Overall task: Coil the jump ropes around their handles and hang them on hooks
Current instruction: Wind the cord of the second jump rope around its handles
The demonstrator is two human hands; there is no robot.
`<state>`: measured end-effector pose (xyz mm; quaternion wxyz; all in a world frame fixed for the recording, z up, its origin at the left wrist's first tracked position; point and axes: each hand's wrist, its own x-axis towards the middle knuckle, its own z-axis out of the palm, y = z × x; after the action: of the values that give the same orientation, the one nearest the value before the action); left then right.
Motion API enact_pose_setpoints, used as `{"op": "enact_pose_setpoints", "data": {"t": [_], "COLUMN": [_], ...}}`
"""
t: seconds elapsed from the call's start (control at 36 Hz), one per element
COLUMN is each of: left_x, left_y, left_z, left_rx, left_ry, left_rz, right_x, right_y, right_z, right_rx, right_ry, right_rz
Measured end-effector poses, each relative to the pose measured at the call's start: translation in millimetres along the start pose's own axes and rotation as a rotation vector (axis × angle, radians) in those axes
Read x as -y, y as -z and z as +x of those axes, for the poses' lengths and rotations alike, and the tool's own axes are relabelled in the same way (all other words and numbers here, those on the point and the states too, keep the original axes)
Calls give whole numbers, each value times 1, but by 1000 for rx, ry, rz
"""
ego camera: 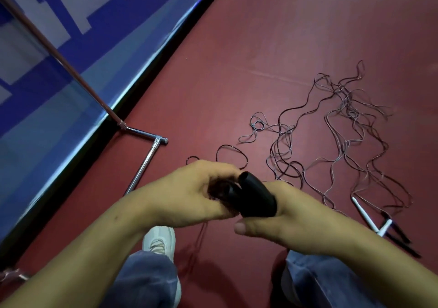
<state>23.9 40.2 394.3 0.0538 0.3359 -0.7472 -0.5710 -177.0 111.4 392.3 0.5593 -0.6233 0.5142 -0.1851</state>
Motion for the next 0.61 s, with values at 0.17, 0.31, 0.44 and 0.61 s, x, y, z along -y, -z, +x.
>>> {"op": "enact_pose_setpoints", "data": {"t": [0.17, 0.31, 0.44, 0.61], "left_x": [6, -2, -5, -9], "left_y": [11, 11, 15, 20], "left_z": [0, -3, -2, -3], "left_rx": [-18, -25, -59, -96], "left_ry": [51, 97, 165, 156], "left_rz": [112, 369, 458, 445], "right_x": [-3, -7, -11, -12], "right_y": [14, 16, 16, 15], "right_z": [-5, -4, -3, -2], "right_rx": [10, 47, 81, 159], "right_ry": [-188, -295, -339, -372], "right_rz": [119, 223, 260, 180]}}
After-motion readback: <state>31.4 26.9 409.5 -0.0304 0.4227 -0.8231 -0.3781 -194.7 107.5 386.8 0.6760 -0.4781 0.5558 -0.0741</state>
